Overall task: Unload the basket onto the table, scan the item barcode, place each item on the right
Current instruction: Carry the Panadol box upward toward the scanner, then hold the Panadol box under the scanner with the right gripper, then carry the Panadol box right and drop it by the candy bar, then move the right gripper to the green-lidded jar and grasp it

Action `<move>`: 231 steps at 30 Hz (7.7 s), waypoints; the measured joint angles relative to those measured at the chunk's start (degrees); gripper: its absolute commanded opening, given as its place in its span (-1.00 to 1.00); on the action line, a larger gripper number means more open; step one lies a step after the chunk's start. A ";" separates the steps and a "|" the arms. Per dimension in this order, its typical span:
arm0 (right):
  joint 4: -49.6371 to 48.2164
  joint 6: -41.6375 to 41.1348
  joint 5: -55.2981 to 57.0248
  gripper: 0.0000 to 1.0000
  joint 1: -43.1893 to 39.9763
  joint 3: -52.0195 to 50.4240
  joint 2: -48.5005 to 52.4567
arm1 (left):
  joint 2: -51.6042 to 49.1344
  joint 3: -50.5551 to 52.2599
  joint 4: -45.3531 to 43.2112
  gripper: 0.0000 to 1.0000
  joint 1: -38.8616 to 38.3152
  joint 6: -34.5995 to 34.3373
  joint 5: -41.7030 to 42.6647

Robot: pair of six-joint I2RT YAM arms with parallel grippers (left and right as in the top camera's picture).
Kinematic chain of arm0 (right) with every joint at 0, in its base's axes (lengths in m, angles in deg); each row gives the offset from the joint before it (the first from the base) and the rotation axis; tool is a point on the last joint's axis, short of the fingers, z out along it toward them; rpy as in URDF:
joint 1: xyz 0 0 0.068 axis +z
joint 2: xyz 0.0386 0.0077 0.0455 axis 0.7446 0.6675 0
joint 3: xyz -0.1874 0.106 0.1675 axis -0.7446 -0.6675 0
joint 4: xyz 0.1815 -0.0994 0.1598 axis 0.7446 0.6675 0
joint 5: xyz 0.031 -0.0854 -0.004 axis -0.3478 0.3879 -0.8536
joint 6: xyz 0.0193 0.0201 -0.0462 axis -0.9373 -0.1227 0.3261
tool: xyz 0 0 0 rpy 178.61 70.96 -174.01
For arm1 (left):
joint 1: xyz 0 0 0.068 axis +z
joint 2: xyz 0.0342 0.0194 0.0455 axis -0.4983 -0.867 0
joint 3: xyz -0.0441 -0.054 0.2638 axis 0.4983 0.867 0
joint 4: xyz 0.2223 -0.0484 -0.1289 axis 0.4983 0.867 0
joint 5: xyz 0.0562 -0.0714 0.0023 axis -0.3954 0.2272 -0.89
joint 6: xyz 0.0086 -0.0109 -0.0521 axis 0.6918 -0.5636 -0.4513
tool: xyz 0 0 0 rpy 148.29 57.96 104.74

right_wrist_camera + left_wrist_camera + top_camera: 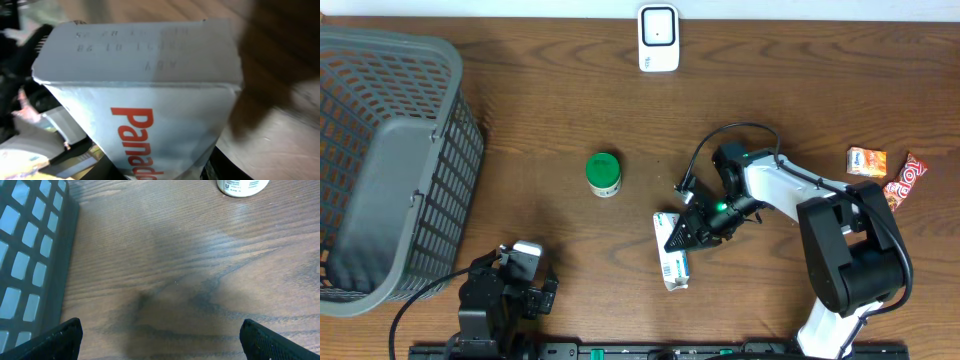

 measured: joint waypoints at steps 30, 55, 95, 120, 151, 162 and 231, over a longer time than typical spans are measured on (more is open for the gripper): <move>-17.84 -11.63 -15.98 -0.65 -4.33 -0.15 -0.02 | 0.00 0.00 0.00 0.97 0.00 0.00 0.00; -47.32 -48.46 8.55 -0.77 -6.73 16.26 -0.02 | 0.00 0.00 0.02 0.97 0.00 0.00 0.00; -57.57 22.18 79.28 -0.98 2.58 41.51 17.97 | 0.00 0.00 0.02 0.97 0.00 0.00 0.00; -79.32 72.22 96.96 -0.98 10.27 56.50 42.27 | 0.00 0.00 0.00 0.97 0.00 0.00 0.00; -34.93 58.36 108.30 -0.98 7.39 56.46 25.24 | 0.00 -0.13 0.20 0.97 0.00 -0.02 0.02; 12.26 17.66 97.09 -0.97 -19.52 57.53 7.72 | 0.00 -0.15 0.22 0.97 0.00 0.00 0.00; 6.01 -52.52 53.44 0.98 22.10 57.13 14.23 | 0.00 -0.15 0.22 0.97 0.00 0.00 0.00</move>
